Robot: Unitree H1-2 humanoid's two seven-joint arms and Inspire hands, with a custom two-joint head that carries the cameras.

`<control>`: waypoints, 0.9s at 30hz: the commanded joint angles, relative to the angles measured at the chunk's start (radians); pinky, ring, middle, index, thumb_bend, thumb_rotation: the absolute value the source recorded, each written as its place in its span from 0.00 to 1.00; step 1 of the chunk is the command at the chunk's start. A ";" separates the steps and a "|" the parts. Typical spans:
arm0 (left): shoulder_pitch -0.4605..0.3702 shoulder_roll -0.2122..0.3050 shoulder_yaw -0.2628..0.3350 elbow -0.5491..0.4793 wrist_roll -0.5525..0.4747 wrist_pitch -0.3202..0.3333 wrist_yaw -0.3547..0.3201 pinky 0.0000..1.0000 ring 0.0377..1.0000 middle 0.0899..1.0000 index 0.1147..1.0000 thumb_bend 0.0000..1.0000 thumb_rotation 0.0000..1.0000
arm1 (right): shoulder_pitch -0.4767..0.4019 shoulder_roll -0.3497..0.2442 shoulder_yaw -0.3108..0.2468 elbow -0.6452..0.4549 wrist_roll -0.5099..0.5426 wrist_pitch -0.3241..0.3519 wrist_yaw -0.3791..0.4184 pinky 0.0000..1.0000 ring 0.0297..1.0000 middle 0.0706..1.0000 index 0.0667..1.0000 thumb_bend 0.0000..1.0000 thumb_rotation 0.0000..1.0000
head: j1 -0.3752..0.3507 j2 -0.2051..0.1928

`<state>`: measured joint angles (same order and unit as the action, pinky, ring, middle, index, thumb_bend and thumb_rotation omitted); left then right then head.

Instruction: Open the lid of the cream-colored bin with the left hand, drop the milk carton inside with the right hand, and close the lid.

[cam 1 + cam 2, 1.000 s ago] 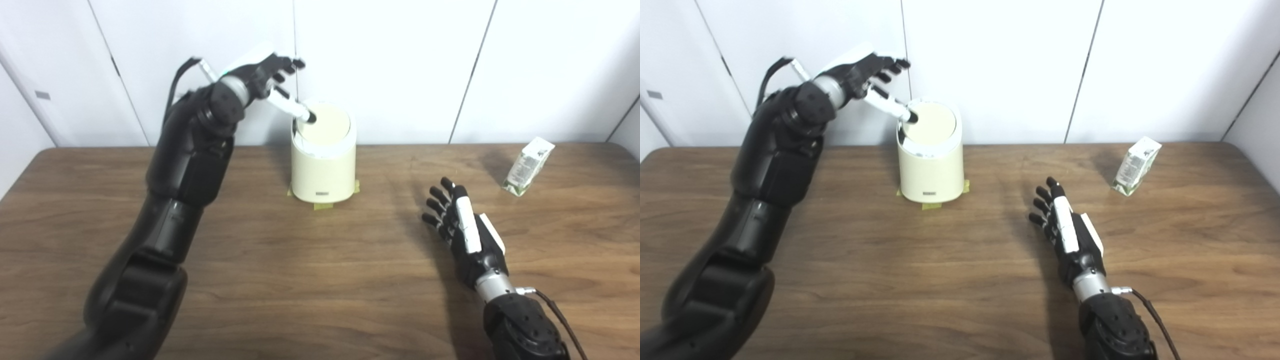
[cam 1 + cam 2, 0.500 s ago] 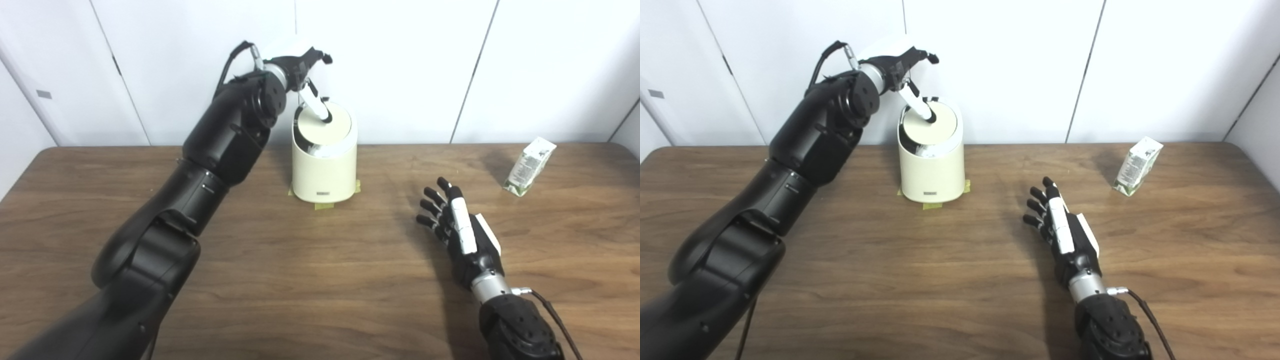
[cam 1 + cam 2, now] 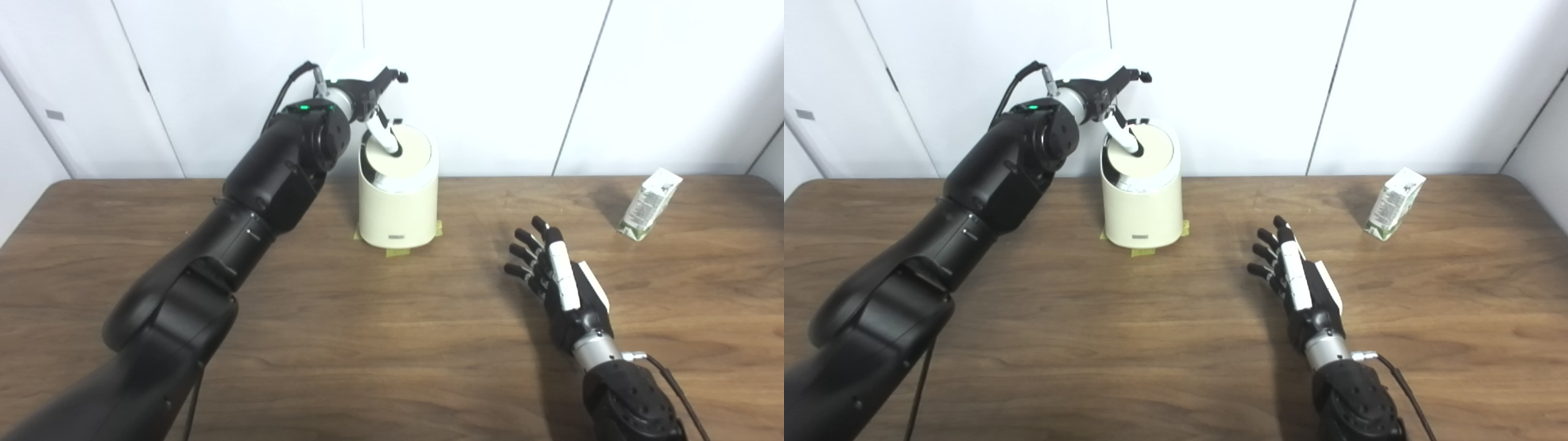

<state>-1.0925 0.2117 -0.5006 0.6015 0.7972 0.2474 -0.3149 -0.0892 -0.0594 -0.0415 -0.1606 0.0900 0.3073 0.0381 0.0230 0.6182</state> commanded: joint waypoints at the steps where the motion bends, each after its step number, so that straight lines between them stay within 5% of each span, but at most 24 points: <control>1: -0.056 0.016 -0.008 -0.023 0.018 -0.018 0.007 0.87 0.94 0.93 0.89 0.92 0.07 | -0.039 0.003 -0.007 -0.024 0.006 -0.057 0.001 0.79 0.89 0.92 1.00 0.64 1.00 | 0.000 0.000; 13: -0.053 0.012 -0.042 -0.024 0.033 -0.019 -0.001 0.86 0.91 0.91 0.89 0.95 0.07 | -0.039 -0.002 -0.007 -0.018 0.003 -0.062 0.003 0.77 0.89 0.92 1.00 0.64 1.00 | 0.002 0.004; 22: -0.039 0.014 -0.157 -0.038 0.159 -0.040 -0.008 0.90 0.94 0.92 0.91 0.94 0.07 | -0.035 0.001 -0.010 -0.032 0.004 -0.055 -0.003 0.78 0.89 0.91 1.00 0.64 1.00 | 0.001 0.005; 27: -0.030 0.010 -0.158 -0.049 0.168 -0.040 -0.013 0.90 0.93 0.92 0.91 0.97 0.07 | -0.035 -0.003 -0.009 -0.032 0.002 -0.058 0.000 0.79 0.89 0.92 1.00 0.64 1.00 | -0.002 0.009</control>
<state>-1.1088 0.2191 -0.6562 0.5544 0.9550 0.2126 -0.3153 -0.0892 -0.0586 -0.0472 -0.1595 0.0925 0.2855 0.0368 0.0200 0.6258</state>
